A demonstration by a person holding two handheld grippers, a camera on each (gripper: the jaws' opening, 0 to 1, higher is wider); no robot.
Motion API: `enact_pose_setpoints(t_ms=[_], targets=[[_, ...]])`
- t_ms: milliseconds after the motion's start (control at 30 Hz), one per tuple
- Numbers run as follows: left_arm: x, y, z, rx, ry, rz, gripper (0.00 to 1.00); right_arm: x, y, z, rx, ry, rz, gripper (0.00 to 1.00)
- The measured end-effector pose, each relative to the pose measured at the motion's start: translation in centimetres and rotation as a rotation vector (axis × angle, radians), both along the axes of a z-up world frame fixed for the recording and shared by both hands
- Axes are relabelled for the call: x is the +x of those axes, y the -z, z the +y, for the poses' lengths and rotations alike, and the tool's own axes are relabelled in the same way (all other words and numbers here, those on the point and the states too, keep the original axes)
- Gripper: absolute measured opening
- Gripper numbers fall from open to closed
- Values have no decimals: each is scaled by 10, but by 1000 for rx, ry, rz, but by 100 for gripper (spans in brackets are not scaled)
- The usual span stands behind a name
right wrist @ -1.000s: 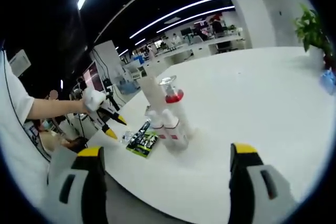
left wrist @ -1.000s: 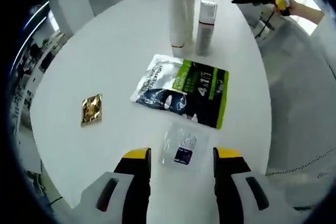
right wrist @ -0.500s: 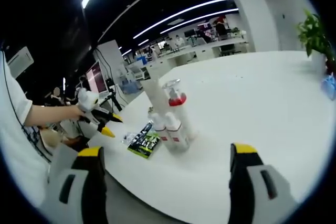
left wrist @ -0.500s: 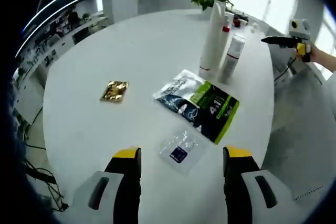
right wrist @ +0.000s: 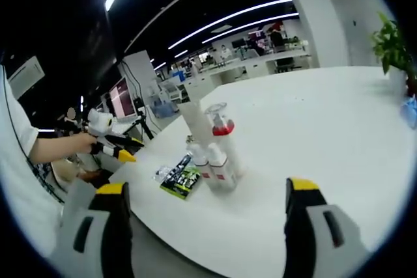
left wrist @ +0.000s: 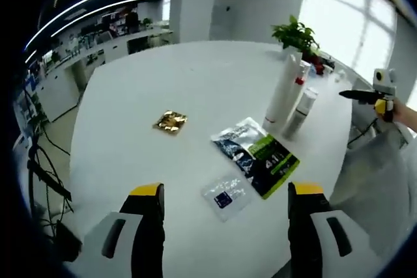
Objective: Arrange the skincare products in the storage area until every visible bottle or jar stands upright without overlapping.
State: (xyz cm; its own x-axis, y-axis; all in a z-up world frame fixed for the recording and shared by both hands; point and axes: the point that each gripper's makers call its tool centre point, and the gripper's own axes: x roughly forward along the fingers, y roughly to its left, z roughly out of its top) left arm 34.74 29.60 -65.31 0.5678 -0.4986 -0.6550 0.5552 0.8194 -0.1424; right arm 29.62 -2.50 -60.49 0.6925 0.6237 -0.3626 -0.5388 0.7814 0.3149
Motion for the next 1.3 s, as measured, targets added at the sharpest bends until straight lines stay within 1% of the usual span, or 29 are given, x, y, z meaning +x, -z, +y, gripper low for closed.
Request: enact_pose_setpoints(t_ms=[67, 133, 300, 467, 633, 733, 900, 1033, 1133, 1200, 1300], targets=[[-1, -4, 1, -10, -17, -9, 79, 0, -1, 0, 0, 1, -2, 100], [-4, -8, 2, -22, -28, -17, 78, -1, -3, -1, 3, 3, -6, 100], [-9, -16, 4, -56, -72, -41, 80, -1, -5, -1, 2, -1, -15, 100], [-14, -23, 4, -107, -123, -57, 84, -2, -8, 0, 3, -1, -22, 100], [-23, -24, 6, -109, -153, -62, 87, -2, -11, 0, 0, -7, -28, 100], [-31, -22, 12, -86, -173, -56, 89, -3, -11, -1, -2, -6, -30, 100], [-40, -25, 17, -109, -217, -59, 91, -5, -11, -2, 0, -2, -28, 100], [-47, -25, 20, -102, -248, -60, 97, -7, -11, -3, 6, 3, -28, 100], [-52, -27, 19, -99, -253, -66, 97, -7, -13, -3, 4, 4, -32, 100], [-55, -29, 17, -112, -255, -66, 97, -7, -13, -4, 3, 4, -33, 100], [-57, -28, 17, -112, -265, -65, 97, -8, -13, -5, 2, 8, -32, 100]])
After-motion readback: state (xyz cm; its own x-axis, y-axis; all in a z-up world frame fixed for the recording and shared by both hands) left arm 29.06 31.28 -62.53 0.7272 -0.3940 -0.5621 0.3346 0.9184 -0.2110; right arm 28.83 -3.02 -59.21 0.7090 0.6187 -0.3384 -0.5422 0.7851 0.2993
